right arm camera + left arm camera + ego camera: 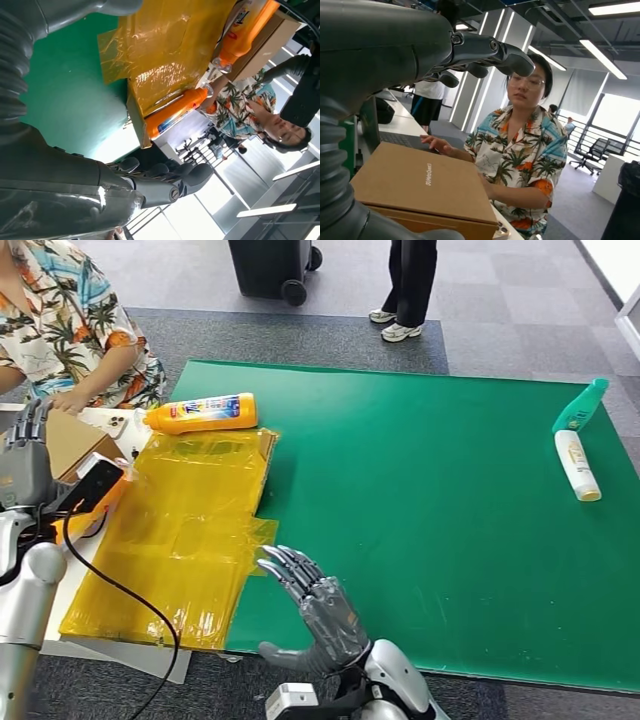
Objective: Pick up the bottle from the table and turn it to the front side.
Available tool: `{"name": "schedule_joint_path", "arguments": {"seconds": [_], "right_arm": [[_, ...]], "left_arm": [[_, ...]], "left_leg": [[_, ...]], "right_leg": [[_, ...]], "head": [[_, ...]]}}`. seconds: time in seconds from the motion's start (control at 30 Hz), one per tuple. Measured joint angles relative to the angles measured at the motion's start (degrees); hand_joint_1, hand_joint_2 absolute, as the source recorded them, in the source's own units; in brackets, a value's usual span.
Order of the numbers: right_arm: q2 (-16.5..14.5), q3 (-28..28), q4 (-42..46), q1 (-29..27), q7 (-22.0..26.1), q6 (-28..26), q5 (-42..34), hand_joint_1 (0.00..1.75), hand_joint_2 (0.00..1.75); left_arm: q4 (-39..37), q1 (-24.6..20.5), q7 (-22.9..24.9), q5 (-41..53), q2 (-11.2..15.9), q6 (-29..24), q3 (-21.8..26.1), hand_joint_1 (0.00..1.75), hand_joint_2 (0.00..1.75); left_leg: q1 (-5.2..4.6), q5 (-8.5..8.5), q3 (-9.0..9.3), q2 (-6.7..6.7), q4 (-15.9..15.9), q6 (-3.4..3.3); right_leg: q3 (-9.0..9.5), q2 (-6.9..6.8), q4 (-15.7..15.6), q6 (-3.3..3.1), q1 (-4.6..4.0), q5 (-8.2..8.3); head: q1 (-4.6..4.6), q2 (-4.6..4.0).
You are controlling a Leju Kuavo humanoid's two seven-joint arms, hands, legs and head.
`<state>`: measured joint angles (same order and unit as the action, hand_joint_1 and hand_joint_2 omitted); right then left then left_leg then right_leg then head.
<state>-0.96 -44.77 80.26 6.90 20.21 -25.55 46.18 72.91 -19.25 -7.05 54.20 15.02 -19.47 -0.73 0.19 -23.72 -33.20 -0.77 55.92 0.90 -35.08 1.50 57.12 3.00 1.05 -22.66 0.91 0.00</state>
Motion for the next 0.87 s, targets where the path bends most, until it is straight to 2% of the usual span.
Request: {"name": "schedule_joint_path", "arguments": {"seconds": [0.23, 0.37, 0.5, 0.67, 0.77, 0.87], "right_arm": [[-0.04, -0.46, 0.00, 0.02, -0.50, 0.13, 0.61, 0.00, 1.75], [-0.08, -0.55, -0.04, 0.02, -0.95, -0.53, 0.86, 0.00, 1.75], [-0.44, -0.61, -0.26, 0.08, -1.43, -2.83, 0.81, 0.00, 1.75], [-0.73, -0.71, -0.77, 0.27, -1.99, -5.09, 0.69, 0.00, 1.75], [-0.81, -0.73, -0.99, 0.35, -2.32, -6.16, 0.73, 0.00, 1.75], [-0.87, -0.73, -1.03, 0.38, -2.58, -7.32, 0.75, 0.00, 1.75]], "left_arm": [[0.54, 0.32, -1.82, -1.30, -1.77, -3.09, 0.22, 0.00, 1.75], [3.53, 1.83, -7.19, -6.79, -4.12, -8.42, 0.39, 0.00, 1.75], [11.36, 5.59, -14.91, -16.88, -8.50, -14.06, 0.00, 0.00, 1.75], [23.61, 12.78, -26.10, -33.22, -15.02, -19.59, -2.50, 0.00, 1.75], [29.88, 17.48, -31.26, -41.41, -18.51, -20.20, -4.60, 0.00, 1.75], [33.97, 21.25, -32.79, -49.64, -21.07, -18.02, -6.32, 0.00, 1.75]], "left_leg": [[0.00, 0.00, -0.01, 0.00, 0.00, 0.00], [0.00, 0.00, -0.01, 0.00, 0.00, 0.00], [-0.02, -0.05, -0.01, 0.00, 0.00, -0.05], [-0.04, -0.12, -0.03, 0.00, 0.00, -0.13], [-0.05, -0.15, -0.04, 0.01, 0.00, -0.15], [-0.05, -0.17, -0.03, 0.01, 0.00, -0.16]], "right_leg": [[-0.01, 0.00, 0.00, 0.00, -0.01, 0.00], [-0.01, 0.00, 0.00, 0.01, 0.00, 0.00], [-0.01, 0.01, -0.02, 0.01, 0.02, 0.00], [0.01, -0.01, -0.07, 0.07, 0.05, -0.04], [0.00, 0.00, -0.09, 0.08, 0.05, -0.05], [0.00, -0.01, -0.10, 0.08, 0.05, -0.05]], "head": [[0.01, -0.02], [0.01, -0.01], [0.01, -0.02], [-0.01, -0.02], [-0.01, -0.02], [0.00, -0.01]]}}
